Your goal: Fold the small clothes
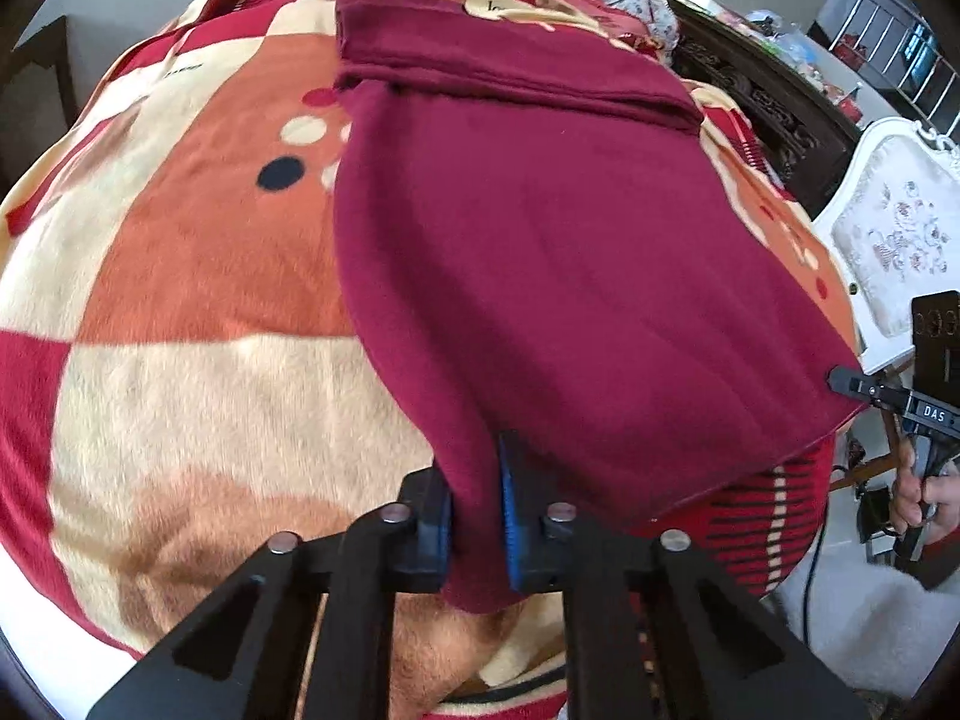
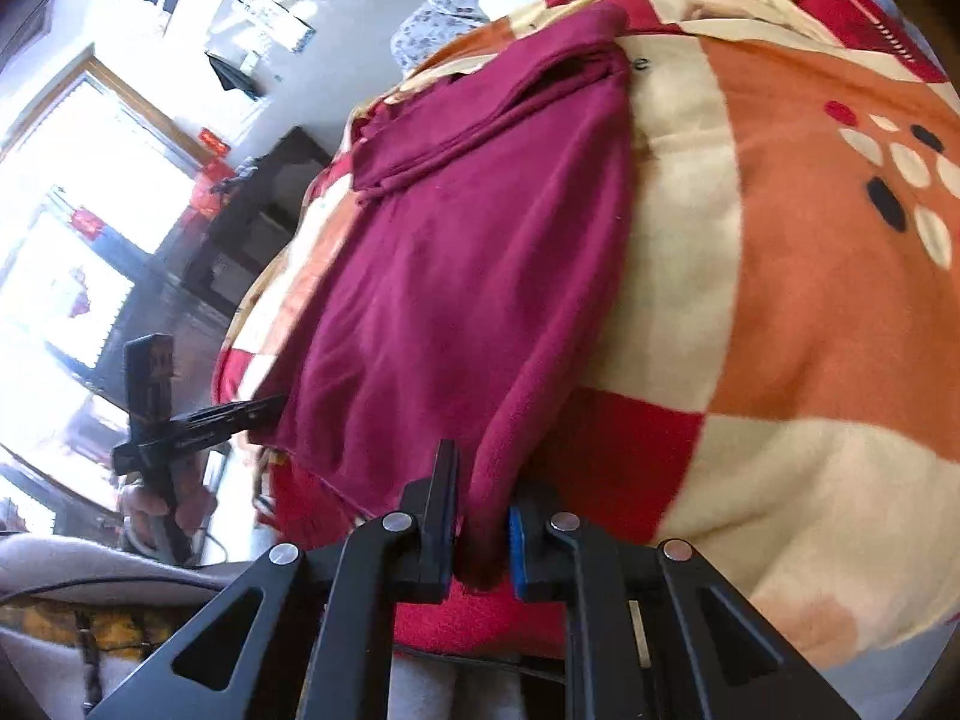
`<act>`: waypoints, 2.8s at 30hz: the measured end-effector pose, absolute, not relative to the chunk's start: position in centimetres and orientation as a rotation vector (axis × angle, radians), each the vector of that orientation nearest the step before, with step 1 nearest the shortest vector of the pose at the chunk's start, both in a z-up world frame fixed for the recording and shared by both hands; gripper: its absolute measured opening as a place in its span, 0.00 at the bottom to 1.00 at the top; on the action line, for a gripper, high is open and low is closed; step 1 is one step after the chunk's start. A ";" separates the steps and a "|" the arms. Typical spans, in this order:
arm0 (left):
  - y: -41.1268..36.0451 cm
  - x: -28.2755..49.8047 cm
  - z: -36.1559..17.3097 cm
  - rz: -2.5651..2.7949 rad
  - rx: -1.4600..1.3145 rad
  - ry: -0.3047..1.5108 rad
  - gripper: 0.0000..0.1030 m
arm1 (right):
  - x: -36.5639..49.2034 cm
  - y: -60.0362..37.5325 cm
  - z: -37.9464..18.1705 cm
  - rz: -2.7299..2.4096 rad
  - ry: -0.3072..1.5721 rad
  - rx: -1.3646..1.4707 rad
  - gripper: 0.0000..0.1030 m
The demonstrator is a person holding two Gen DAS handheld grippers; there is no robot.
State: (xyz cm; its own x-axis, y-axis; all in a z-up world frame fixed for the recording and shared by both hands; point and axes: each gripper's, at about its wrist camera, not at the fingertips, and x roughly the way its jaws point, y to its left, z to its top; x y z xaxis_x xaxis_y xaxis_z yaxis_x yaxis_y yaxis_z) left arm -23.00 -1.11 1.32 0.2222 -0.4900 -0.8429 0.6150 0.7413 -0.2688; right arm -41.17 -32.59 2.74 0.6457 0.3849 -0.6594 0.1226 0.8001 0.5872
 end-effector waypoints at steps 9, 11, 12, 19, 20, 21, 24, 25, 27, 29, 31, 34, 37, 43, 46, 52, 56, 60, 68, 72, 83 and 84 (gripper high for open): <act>-0.5 -20.9 5.3 -0.787 0.097 1.017 0.10 | -40.1 -34.5 6.0 0.252 0.724 0.719 0.15; -0.6 -20.0 5.9 -0.789 0.077 1.012 0.10 | -39.5 -34.6 6.6 0.255 0.702 0.717 0.15; -0.5 -19.5 6.2 -0.789 0.068 1.008 0.10 | -39.2 -34.6 6.9 0.255 0.694 0.714 0.15; -1.5 -15.8 9.1 -0.764 0.038 0.928 0.10 | -35.3 -36.4 9.6 0.235 0.633 0.665 0.15; -1.8 -15.2 9.5 -0.761 0.041 0.911 0.10 | -34.5 -36.7 10.2 0.232 0.622 0.650 0.15; -2.2 -14.3 10.1 -0.755 0.041 0.886 0.10 | -33.5 -36.9 10.8 0.229 0.608 0.633 0.15; -3.1 -12.0 11.4 -0.739 0.035 0.840 0.10 | -30.5 -37.7 12.5 0.213 0.573 0.591 0.15; -3.6 -10.9 11.8 -0.730 0.028 0.831 0.10 | -29.7 -38.0 12.8 0.210 0.566 0.588 0.15; -4.6 -8.9 12.5 -0.716 0.014 0.815 0.10 | -27.5 -39.1 13.4 0.195 0.557 0.580 0.15; -5.8 -6.6 13.2 -0.696 0.013 0.789 0.10 | -25.2 -40.2 13.7 0.175 0.552 0.582 0.15; -7.4 -4.0 13.6 -0.680 0.015 0.775 0.10 | -22.5 -41.6 13.8 0.148 0.549 0.576 0.15; -9.7 -0.4 13.4 -0.659 0.015 0.781 0.09 | -19.4 -43.8 13.3 0.117 0.554 0.608 0.15; -12.0 3.0 12.3 -0.628 0.023 0.799 0.09 | -16.0 -46.1 12.5 0.089 0.556 0.652 0.15; -14.8 8.1 10.3 -0.645 -0.015 0.861 0.12 | -10.3 -51.1 8.6 -0.011 0.596 0.778 0.16; -15.0 9.8 10.4 -0.684 -0.080 0.891 0.16 | -8.9 -51.9 7.8 -0.041 0.604 0.764 0.20; -14.6 10.9 11.5 -0.623 -0.059 0.876 0.52 | -9.6 -53.3 10.0 -0.091 0.468 0.811 0.76; -12.6 10.5 12.6 -0.580 -0.093 0.792 0.74 | -10.8 -52.8 12.2 -0.079 0.452 0.778 0.74; -12.7 9.2 12.3 -0.612 -0.068 0.797 0.74 | -10.6 -47.8 12.8 -0.046 0.548 0.550 0.54; -18.0 9.3 8.2 -0.518 0.173 0.796 0.75 | -6.8 -47.4 8.9 -0.210 0.689 0.428 0.48; -18.6 13.0 5.4 -0.443 0.160 0.873 0.75 | -4.0 -49.5 5.9 -0.244 0.799 0.477 0.47; -12.4 7.9 7.9 -0.566 0.108 0.842 0.80 | -7.8 -45.5 8.8 -0.118 0.722 0.518 0.58; -11.4 6.7 8.2 -0.585 0.103 0.836 0.80 | -7.8 -44.5 9.0 -0.081 0.723 0.522 0.61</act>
